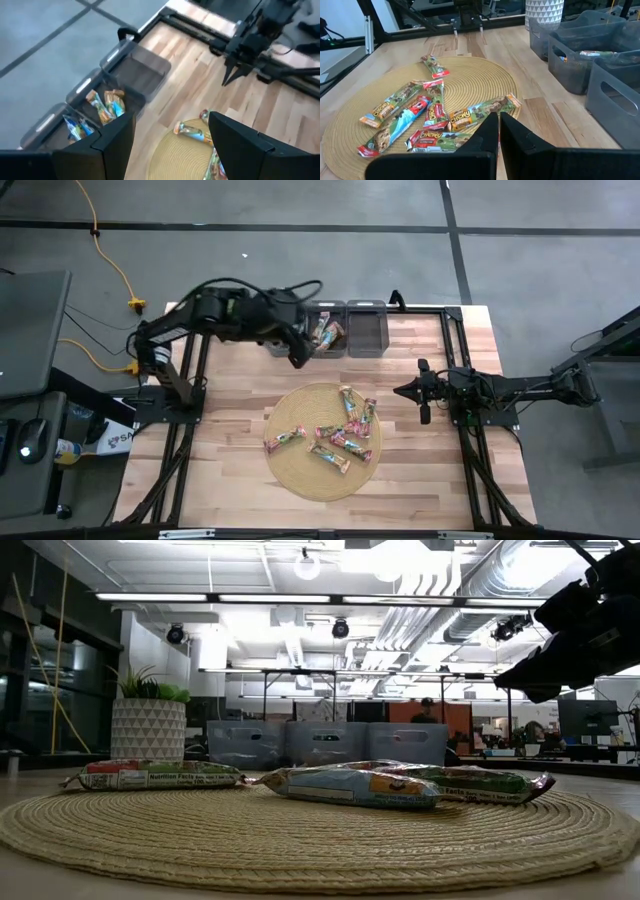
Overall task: Pick and place Granola Bars by type
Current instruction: Put the yellow granola bar into the middle black bin
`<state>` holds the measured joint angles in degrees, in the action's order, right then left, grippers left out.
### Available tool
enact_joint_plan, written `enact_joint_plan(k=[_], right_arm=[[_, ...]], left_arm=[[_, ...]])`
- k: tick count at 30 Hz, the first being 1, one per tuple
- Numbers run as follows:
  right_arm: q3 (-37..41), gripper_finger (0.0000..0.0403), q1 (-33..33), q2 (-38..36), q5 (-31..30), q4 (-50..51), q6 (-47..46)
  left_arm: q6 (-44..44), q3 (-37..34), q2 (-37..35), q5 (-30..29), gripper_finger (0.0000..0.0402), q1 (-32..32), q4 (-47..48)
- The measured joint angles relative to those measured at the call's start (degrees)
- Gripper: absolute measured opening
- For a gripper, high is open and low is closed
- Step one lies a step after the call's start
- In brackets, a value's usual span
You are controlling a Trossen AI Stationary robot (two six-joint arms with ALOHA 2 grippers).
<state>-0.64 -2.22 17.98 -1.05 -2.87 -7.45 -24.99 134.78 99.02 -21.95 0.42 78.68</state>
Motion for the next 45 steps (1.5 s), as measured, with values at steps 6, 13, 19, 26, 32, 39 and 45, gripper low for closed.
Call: enact_joint_plan(k=[6,13,19,26,32,39,45], right_arm=[[0.02,0.0,-0.02,0.02,0.06,-0.12,-0.17],[0.01,0.0,-0.01,0.0,0.06,-3.09,-6.56],[0.0,0.0,0.0,-0.08,0.57,-7.22,-7.46],[0.02,0.0,-0.01,-0.07,1.37,-8.13,-7.85],[0.0,0.0,-0.02,-0.09,4.69,-10.45,-9.15],[0.01,0.0,-0.02,-0.46,8.47,-14.65,-9.72],[0.02,0.0,-0.02,-0.84,11.54,-15.43,-12.07]], left_arm=[[1.2,0.02,-3.73,-0.23,0.0248,-0.13,0.0],[2.41,-0.08,-5.23,-1.62,0.0248,-0.12,3.28],[-0.1,-7.99,-9.43,-7.21,0.0248,-2.77,0.7],[-2.3,-36.31,-24.43,-8.14,0.0248,-7.01,-22.37],[-2.45,-63.63,-37.33,-0.78,0.0248,-7.6,-49.31],[-2.35,-82.92,-45.25,0.39,0.0248,-7.6,-70.86],[-2.51,-90.1,-50.16,0.43,0.0248,-7.6,-77.27]])
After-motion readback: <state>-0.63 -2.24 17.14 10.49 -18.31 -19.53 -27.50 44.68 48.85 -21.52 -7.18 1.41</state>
